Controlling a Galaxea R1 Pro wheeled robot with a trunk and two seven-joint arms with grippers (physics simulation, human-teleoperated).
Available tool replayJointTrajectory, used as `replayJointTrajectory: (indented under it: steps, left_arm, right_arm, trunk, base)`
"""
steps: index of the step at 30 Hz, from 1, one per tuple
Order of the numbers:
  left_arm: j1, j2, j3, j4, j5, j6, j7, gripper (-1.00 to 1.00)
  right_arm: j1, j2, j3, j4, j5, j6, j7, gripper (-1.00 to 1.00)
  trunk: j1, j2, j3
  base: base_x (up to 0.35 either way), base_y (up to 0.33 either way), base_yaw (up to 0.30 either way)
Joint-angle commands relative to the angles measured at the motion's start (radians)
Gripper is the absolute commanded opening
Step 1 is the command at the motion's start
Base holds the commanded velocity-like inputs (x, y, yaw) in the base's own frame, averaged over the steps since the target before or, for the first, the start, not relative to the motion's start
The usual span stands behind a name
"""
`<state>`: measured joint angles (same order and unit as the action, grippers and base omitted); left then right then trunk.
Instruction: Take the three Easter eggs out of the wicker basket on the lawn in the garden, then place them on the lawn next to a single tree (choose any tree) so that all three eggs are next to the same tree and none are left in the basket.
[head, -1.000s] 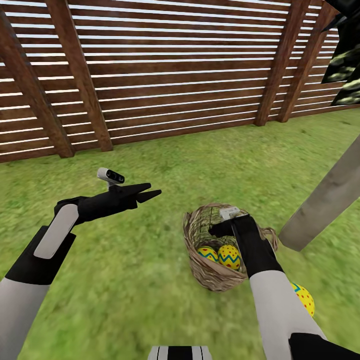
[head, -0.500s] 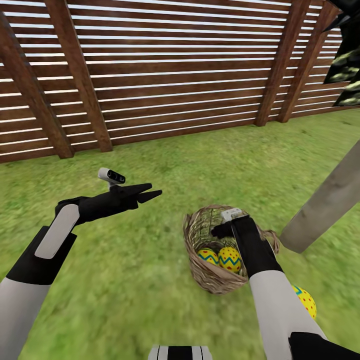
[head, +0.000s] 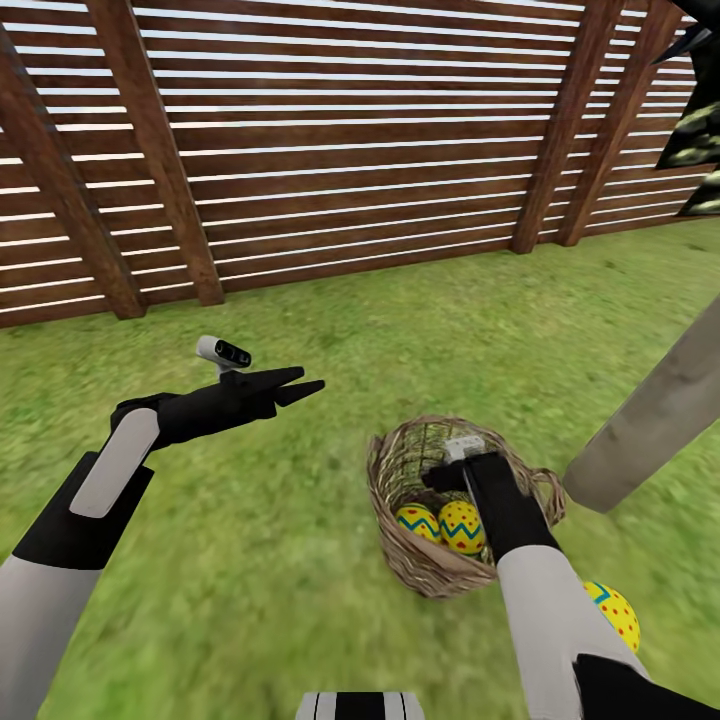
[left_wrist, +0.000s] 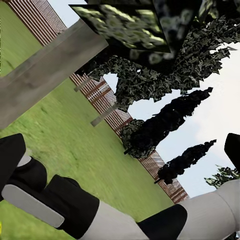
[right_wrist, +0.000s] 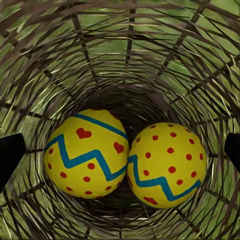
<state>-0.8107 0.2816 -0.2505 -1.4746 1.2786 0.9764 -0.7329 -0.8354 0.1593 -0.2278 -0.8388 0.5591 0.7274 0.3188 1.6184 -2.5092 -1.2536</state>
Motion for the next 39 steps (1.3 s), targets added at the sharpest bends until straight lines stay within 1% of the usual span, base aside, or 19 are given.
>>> replayJointTrajectory:
  steps: [1,2,4,5,7,11,14,16,18,21,25,31,37,39]
  left_arm:
    - [-0.001,0.001,-0.001,0.0,0.002,0.004,-0.002,1.0]
    - [-0.001,0.001,-0.001,0.0,0.001,0.004,-0.002,1.0]
    - [-0.001,0.001,-0.001,0.0,0.001,0.004,-0.002,1.0]
    - [-0.001,0.001,-0.001,0.0,0.001,0.004,-0.002,1.0]
    - [-0.001,0.001,-0.001,0.0,0.001,0.004,-0.002,1.0]
    - [-0.001,0.001,-0.001,0.0,0.001,0.004,-0.002,1.0]
    - [-0.001,0.002,-0.002,0.0,0.001,0.004,-0.002,1.0]
    - [-0.001,0.002,-0.001,0.0,0.001,0.004,-0.002,1.0]
    - [-0.001,0.002,-0.001,0.0,0.001,0.004,-0.002,1.0]
    - [-0.001,0.002,-0.001,0.0,0.001,0.004,-0.002,1.0]
    - [-0.001,0.002,-0.002,0.0,0.001,0.004,-0.002,1.0]
    - [-0.001,0.002,-0.001,0.0,0.001,0.004,-0.002,1.0]
    - [-0.001,0.002,-0.002,0.0,0.001,0.004,-0.002,1.0]
    - [-0.001,0.002,-0.002,0.0,0.001,0.004,-0.003,1.0]
  right_arm:
    - [-0.001,0.002,-0.031,0.024,-0.041,-0.014,-0.024,1.0]
    - [-0.001,0.002,-0.04,0.038,-0.082,-0.023,-0.062,1.0]
    - [-0.001,0.002,-0.047,0.049,-0.133,-0.058,-0.136,1.0]
    - [0.001,0.002,-0.048,0.051,-0.144,-0.079,-0.158,1.0]
    - [0.002,0.002,-0.049,0.057,-0.156,-0.117,-0.183,1.0]
    - [0.002,0.001,-0.059,0.094,-0.163,-0.146,-0.2,1.0]
    - [0.002,0.0,-0.087,0.103,-0.163,-0.182,-0.205,1.0]
    - [0.002,0.001,-0.092,0.105,-0.164,-0.193,-0.227,1.0]
    - [0.002,0.001,-0.095,0.11,-0.165,-0.199,-0.269,1.0]
    - [0.002,0.001,-0.096,0.131,-0.165,-0.201,-0.296,1.0]
    - [0.002,0.0,-0.096,0.14,-0.165,-0.201,-0.304,1.0]
    - [0.002,0.0,-0.096,0.144,-0.165,-0.2,-0.305,1.0]
    - [0.002,0.0,-0.096,0.144,-0.165,-0.2,-0.305,1.0]
    - [0.002,-0.003,-0.096,0.143,-0.165,-0.201,-0.305,1.0]
  trunk:
    - [0.0,0.0,-0.001]
    - [0.0,0.0,-0.001]
    - [0.0,0.0,-0.001]
    - [0.0,0.0,-0.001]
    - [0.0,0.0,-0.001]
    - [0.0,0.0,-0.001]
    - [0.0,0.0,-0.001]
    - [0.0,0.0,-0.001]
    - [0.0,0.0,-0.001]
    - [0.0,0.0,-0.001]
    - [0.0,0.0,-0.001]
    - [0.003,-0.002,-0.024]
    - [0.003,-0.002,-0.024]
    - [0.004,-0.002,-0.032]
  base:
    - [0.13,0.023,0.0]
    - [0.067,0.012,0.0]
    - [0.032,0.006,0.0]
    - [0.014,0.003,0.0]
    - [0.007,0.001,0.0]
    - [0.002,0.0,0.0]
    - [0.0,0.0,0.0]
    - [0.0,0.0,0.0]
    - [0.0,0.0,0.0]
    - [0.0,0.0,0.0]
    - [0.0,0.0,0.0]
    - [0.0,0.0,0.0]
    - [0.0,0.0,0.0]
    - [0.0,0.0,0.0]
